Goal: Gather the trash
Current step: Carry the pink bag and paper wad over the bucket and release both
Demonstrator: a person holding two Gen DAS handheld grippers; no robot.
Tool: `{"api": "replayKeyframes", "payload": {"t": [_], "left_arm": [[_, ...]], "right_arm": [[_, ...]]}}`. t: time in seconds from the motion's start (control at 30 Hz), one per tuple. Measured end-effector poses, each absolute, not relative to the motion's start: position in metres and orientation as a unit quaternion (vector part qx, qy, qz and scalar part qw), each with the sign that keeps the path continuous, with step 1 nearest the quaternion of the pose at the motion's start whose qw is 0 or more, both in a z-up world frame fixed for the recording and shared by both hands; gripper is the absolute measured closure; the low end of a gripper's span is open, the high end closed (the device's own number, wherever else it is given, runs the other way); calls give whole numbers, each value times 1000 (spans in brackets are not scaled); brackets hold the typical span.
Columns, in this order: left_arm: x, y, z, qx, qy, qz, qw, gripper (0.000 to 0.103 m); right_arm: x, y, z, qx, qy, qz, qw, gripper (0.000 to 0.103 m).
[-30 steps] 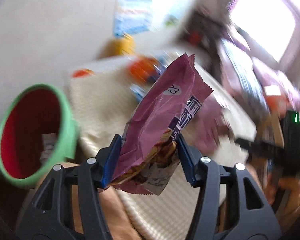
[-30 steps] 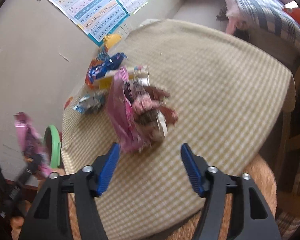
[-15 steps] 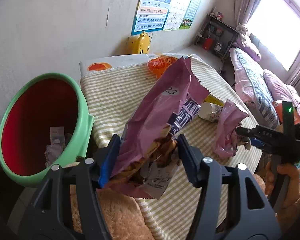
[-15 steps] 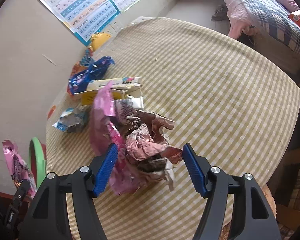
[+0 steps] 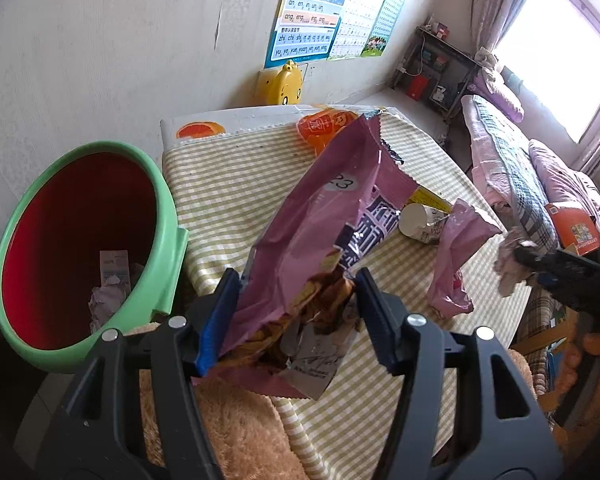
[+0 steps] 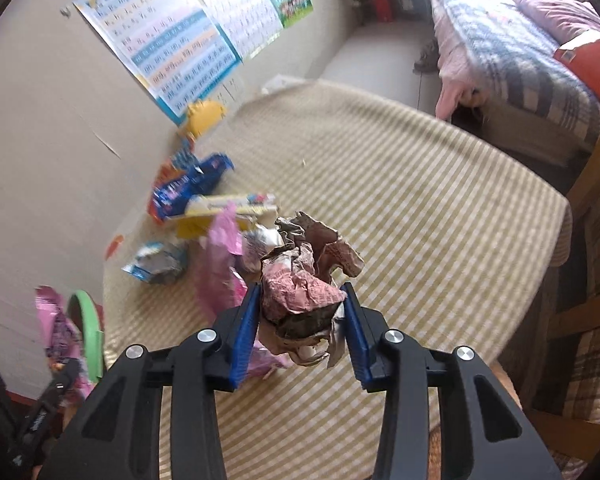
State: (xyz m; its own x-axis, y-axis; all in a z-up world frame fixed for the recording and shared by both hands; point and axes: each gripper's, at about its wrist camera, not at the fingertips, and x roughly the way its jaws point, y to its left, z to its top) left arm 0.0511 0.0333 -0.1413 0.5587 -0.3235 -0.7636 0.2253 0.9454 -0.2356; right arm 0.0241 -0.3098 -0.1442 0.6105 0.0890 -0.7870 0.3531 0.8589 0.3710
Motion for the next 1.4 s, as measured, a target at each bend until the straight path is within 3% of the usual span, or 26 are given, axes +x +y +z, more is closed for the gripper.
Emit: {"api": "replayKeyframes", "payload": {"t": [0.47, 1.4], "left_arm": [[46, 78, -104, -87, 405, -83, 907, 46], [54, 199, -109, -117, 397, 53, 909, 46]], "right_arm": [[18, -231, -87, 194, 402, 4, 895, 65], [85, -35, -97, 108, 451, 199, 863, 65]]}}
